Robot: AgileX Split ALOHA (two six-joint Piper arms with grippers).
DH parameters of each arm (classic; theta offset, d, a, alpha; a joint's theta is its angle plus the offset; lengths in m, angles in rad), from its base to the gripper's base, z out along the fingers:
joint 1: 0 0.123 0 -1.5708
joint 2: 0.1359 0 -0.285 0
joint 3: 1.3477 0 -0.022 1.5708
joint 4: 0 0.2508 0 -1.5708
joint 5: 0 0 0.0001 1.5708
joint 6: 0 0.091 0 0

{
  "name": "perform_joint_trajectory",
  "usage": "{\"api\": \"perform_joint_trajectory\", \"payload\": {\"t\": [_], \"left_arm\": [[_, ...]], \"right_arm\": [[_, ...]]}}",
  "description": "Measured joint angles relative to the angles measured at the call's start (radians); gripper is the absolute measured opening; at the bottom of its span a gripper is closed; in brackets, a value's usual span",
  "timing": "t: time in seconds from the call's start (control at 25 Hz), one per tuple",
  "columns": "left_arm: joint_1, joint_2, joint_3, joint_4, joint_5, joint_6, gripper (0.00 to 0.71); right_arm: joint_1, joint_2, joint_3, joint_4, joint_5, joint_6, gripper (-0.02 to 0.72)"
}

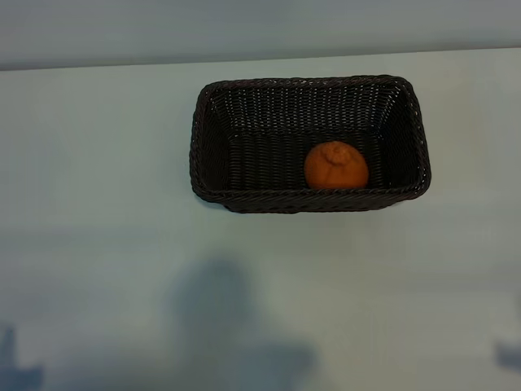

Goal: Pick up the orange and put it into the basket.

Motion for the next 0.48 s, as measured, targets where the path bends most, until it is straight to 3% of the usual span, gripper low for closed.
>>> {"api": "perform_joint_trajectory", "payload": {"t": [0.48], "left_arm": [[0.000, 0.000, 0.000, 0.000, 0.000, 0.000, 0.593]], "right_arm": [[0.000, 0.000, 0.066, 0.035, -0.043, -0.026, 0.500]]}}
